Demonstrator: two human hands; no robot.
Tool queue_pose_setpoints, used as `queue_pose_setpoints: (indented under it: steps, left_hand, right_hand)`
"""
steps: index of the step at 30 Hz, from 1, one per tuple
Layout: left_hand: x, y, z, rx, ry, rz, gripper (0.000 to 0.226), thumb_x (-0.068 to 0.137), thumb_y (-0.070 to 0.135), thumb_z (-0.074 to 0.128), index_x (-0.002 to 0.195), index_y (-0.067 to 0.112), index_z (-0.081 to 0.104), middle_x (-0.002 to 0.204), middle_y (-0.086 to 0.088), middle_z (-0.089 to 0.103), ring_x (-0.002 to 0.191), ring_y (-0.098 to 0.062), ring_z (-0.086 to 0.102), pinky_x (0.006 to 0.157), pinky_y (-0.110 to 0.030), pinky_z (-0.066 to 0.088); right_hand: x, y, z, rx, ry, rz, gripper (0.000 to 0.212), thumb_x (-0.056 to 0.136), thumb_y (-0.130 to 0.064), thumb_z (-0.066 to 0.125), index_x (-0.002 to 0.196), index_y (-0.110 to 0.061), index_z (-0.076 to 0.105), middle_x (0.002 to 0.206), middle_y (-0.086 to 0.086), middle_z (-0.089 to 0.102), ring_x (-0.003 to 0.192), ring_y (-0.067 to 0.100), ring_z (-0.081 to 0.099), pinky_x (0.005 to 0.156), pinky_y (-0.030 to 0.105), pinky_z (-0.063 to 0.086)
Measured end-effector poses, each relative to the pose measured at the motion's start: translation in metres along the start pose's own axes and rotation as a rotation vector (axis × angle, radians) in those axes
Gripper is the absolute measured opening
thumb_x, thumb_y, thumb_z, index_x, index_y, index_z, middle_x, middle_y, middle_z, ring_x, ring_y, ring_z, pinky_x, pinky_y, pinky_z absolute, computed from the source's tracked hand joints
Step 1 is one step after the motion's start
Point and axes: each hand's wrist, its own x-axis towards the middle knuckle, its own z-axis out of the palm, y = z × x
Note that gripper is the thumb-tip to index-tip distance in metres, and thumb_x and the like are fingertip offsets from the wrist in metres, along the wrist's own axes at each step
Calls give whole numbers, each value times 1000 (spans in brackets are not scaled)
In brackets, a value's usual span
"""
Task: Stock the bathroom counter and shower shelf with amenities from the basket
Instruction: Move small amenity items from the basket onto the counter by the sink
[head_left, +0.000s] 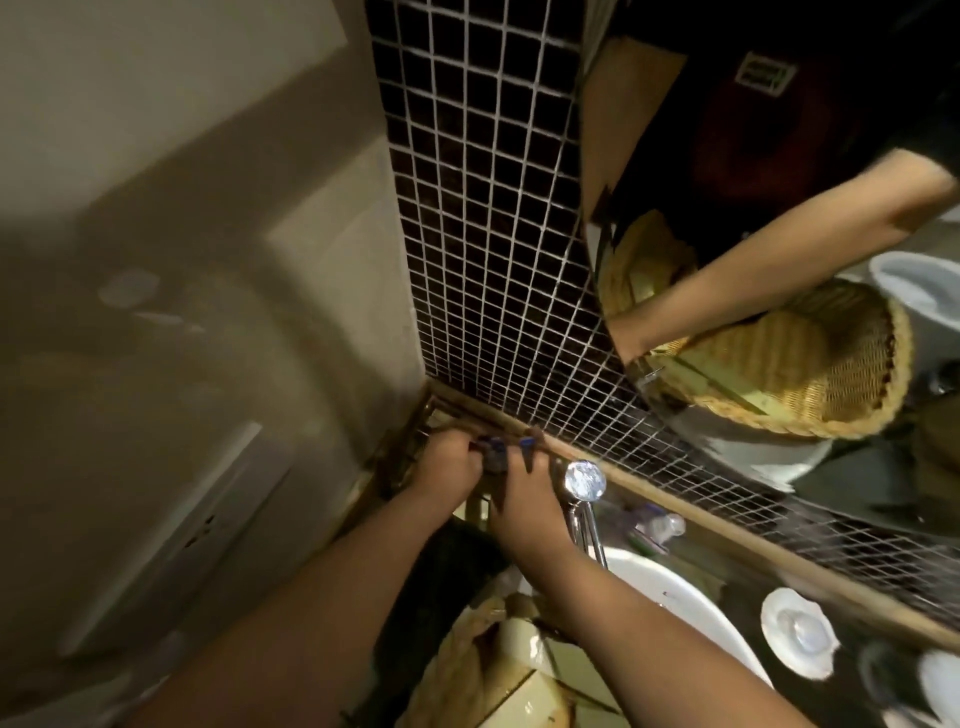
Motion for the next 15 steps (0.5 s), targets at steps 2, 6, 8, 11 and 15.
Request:
queue_pose_setpoints:
  steps: [2,6,8,11,15]
  left_hand:
    - [2,1,5,23,-8,0,21,97,12,55,111,23,67,107,4,64,108,-17,60,83,-20,39]
    - [13,7,7,82,-47,48,25,101,20,53,123,21,66,129,-2,63,118,-19,57,97,-20,39]
    - [15,8,6,139,-107,47,26,102,26,52,125,24,63,131,-2,61,120,-20,56,105,-32,43]
    - [16,3,7,205,-171,49,29,103,25,49,130,23,61,133,-3,61,120,-21,56,106,-37,44]
    - [9,-12,13,196,-168,59,27,102,25,48,124,29,64,126,1,64,111,-17,59,96,-32,47]
  right_hand:
    - [-6,6,9,-137,-39,-66,84,87,-15,65,156,-6,17,161,30,-3,147,54,2,114,53,37]
    - [-8,14,10,-164,-1,-96,90,87,-19,67,158,-6,13,162,14,-18,148,52,12,112,52,39]
    - [-10,9,10,-351,-56,-145,85,84,-35,71,150,2,34,158,33,2,140,66,12,108,64,38]
    - [-8,8,10,-681,-94,-130,76,93,-56,50,150,-6,38,156,35,23,141,64,14,112,67,-21]
    - [-8,17,25,-875,-201,-226,75,101,-46,39,147,13,28,152,41,18,139,65,4,117,69,1]
